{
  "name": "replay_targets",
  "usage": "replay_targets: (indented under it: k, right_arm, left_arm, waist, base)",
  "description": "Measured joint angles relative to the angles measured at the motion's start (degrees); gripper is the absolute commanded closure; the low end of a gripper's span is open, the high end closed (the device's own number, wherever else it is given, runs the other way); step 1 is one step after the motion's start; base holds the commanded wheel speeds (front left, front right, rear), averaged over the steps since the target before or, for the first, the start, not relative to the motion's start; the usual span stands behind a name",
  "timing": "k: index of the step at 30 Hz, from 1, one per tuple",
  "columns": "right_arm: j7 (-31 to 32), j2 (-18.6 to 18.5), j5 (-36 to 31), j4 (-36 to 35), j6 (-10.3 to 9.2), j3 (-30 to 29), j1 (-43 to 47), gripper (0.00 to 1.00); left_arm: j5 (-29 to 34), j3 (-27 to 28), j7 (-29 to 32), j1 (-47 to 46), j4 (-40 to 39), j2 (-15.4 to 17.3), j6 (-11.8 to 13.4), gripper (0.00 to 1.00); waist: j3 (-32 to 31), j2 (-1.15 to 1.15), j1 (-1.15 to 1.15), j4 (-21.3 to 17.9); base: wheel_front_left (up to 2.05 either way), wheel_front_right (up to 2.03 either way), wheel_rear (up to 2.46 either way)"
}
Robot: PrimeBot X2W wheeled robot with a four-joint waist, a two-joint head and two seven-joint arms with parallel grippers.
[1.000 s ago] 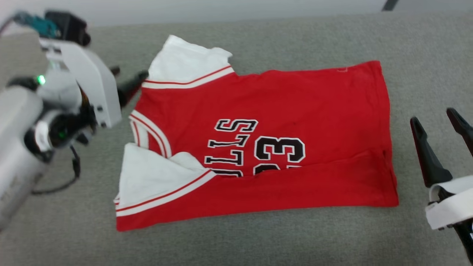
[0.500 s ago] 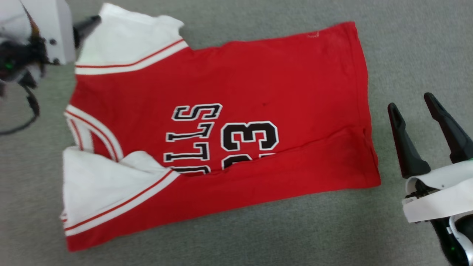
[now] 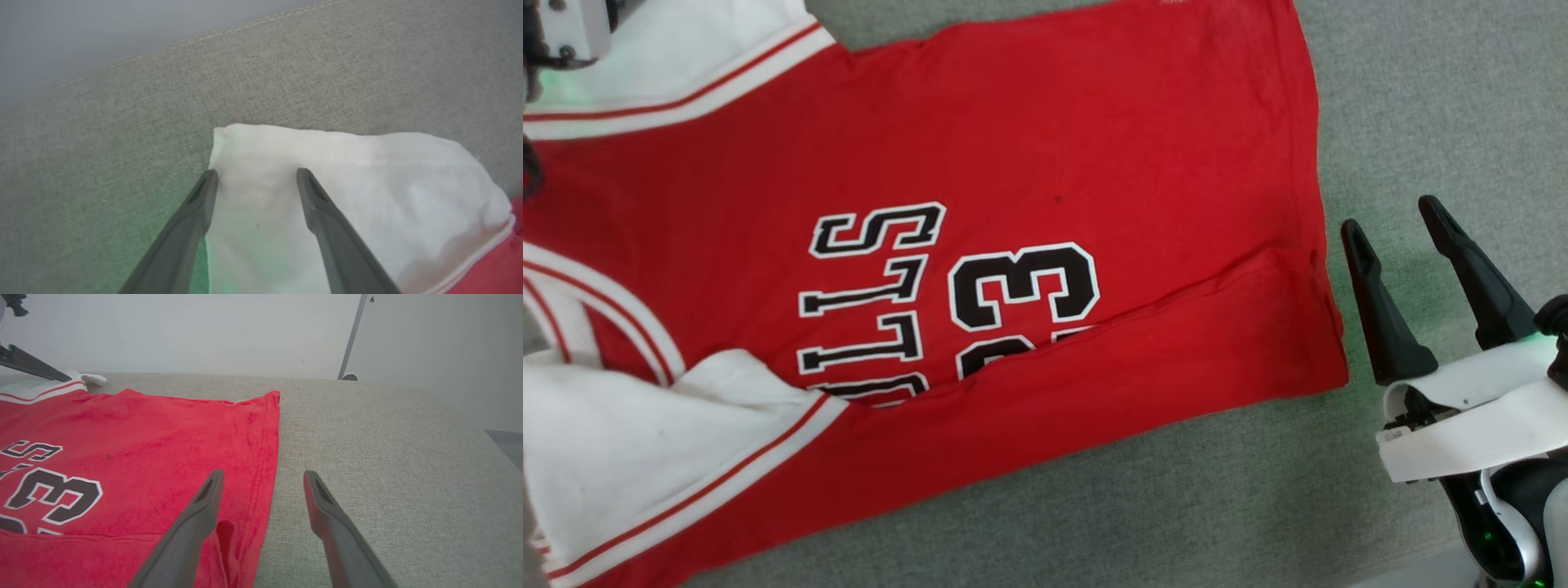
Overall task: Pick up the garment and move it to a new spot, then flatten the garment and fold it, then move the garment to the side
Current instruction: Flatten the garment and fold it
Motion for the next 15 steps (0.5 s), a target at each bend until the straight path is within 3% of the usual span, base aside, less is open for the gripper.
replay_targets:
  k: [7, 15]
  right_arm:
    - [0.3, 0.1, 0.8, 0.1, 0.0, 0.6, -0.5, 0.0]
    - [1.0, 0.0, 1.1, -0.6, 0.0, 0.6, -0.6, 0.0]
  left_arm:
    - [2.2, -1.3, -0.3, -2.4, 3.7, -0.8, -0.9, 0.0]
    - [3.6, -2.5, 0.2, -3.9, 8.4, -2.5, 0.0, 0.0]
  waist:
    - [1.8, 0.0, 0.0, -1.3]
    - [2.0, 0.0, 0.0, -1.4]
  base:
    - [0.0, 0.0, 0.0]
    - [0.0, 0.0, 0.0]
